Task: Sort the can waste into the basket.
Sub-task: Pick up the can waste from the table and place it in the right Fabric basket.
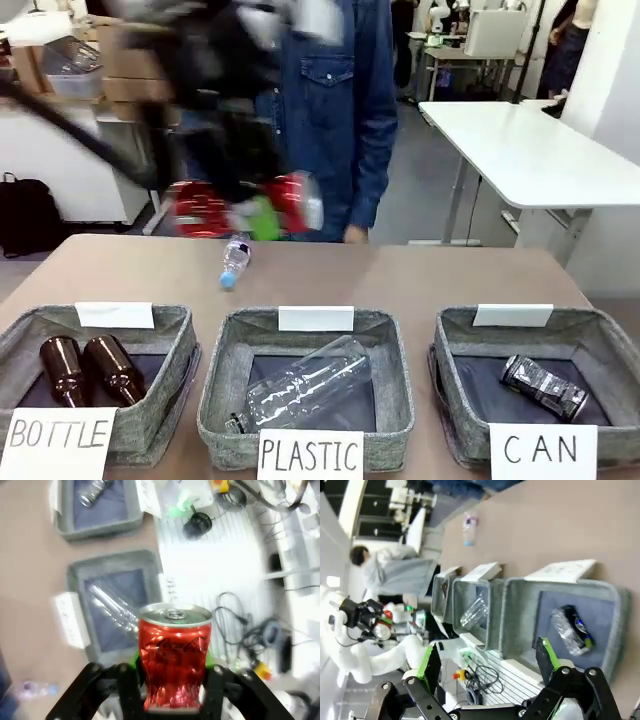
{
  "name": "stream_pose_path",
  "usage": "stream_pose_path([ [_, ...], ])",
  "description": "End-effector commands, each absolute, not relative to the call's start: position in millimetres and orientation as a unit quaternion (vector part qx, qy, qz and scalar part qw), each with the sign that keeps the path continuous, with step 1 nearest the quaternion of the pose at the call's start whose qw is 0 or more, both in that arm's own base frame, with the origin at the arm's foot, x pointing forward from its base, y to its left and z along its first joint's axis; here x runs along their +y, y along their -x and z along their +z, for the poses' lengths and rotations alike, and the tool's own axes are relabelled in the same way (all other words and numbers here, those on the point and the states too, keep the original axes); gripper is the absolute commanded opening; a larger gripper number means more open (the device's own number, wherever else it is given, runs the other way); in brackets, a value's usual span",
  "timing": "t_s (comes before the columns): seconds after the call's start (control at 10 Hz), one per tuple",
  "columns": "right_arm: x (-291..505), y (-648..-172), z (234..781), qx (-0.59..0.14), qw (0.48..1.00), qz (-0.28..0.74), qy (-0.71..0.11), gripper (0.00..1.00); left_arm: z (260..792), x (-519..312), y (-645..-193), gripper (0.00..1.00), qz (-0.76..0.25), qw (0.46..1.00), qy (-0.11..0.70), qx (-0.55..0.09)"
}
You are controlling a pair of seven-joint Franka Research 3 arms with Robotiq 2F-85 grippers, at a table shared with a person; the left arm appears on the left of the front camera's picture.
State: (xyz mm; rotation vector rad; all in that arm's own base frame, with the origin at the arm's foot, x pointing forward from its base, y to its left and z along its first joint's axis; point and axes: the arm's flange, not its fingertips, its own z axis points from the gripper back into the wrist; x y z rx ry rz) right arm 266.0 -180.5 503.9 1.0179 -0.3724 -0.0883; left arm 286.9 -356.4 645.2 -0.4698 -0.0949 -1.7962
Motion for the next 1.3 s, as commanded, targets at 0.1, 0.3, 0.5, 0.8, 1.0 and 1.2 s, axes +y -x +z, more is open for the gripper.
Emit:
stream_pose_path([
  [0.1,-153.7,-288.3,509.6,-0.164,0.855,-0.013,-0.491,1.00,635.6,-476.0,-334.3,0.43,-0.802,0.587,0.106,-0.006],
  [0.3,-153.7,-288.3,509.6,-0.164,0.855,-0.013,-0.491,1.00,613.9,-550.8,-327.6,0.43,-0.818,0.570,0.066,0.030],
  [0.5,-153.7,-288.3,509.6,-0.164,0.855,-0.013,-0.491,1.00,593.1,-609.1,-306.4,0.43,-0.820,0.570,0.015,0.052],
  [0.8,-153.7,-288.3,509.6,-0.164,0.855,-0.013,-0.491,1.00,567.7,-573.3,-301.6,0.43,-0.821,0.568,0.041,0.031],
  [1.0,-153.7,-288.3,509.6,-0.164,0.855,-0.013,-0.491,1.00,557.1,-598.6,-289.9,0.43,-0.825,0.562,0.028,0.053],
  [1.2,-153.7,-288.3,509.6,-0.164,0.855,-0.013,-0.491,1.00,538.2,-614.8,-253.5,0.43,-0.674,0.721,0.154,-0.058],
])
